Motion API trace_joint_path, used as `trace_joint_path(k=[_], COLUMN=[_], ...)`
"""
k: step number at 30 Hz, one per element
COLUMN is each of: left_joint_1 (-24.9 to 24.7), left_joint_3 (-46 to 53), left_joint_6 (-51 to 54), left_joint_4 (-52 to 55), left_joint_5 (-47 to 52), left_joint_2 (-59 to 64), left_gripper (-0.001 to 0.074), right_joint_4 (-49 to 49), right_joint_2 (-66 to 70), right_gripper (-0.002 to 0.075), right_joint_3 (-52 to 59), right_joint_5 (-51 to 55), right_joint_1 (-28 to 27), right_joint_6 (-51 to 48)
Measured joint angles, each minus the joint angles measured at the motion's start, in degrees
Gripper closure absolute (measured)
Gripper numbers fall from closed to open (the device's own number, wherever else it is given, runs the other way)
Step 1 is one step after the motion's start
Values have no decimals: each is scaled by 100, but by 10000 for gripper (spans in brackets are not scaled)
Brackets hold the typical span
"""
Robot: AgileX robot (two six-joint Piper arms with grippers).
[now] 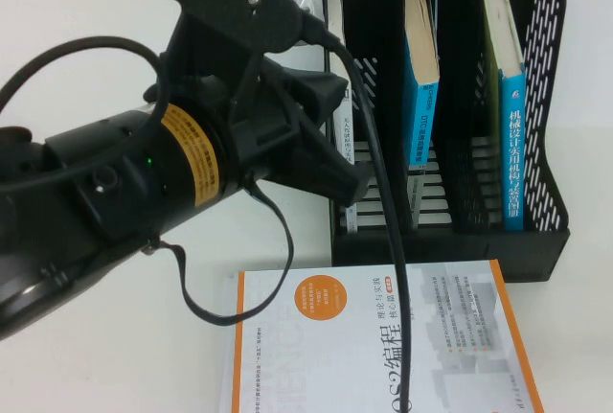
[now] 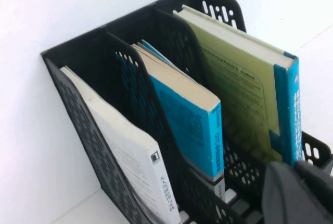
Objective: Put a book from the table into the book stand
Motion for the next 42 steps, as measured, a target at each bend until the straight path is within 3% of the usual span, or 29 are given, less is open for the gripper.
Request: trace_joint_path(k=[6, 23, 29, 38, 42], left_joint_1=[0, 0, 22, 944, 1352], left_joint_3=[29, 82, 82, 112, 560], left_joint_6=[0, 0, -12, -52, 85], left_joint_4=[8, 292, 390, -491, -673], left_joint_5=[-5, 116, 217, 464, 541], left_joint_2=[23, 1141, 904, -524, -1333], left_gripper=[736, 736, 736, 737, 737], right_joint_4=[102, 112, 112, 112, 112], right_joint_2=[0, 0, 0, 0, 0], right_gripper=[729, 729, 729, 729, 729], right_joint_3=[0, 0, 0, 0, 0], right_joint_5=[491, 537, 546, 551, 560], right_joint_1=[0, 0, 0, 0, 0], right_joint_6=[74, 88, 88, 88, 88])
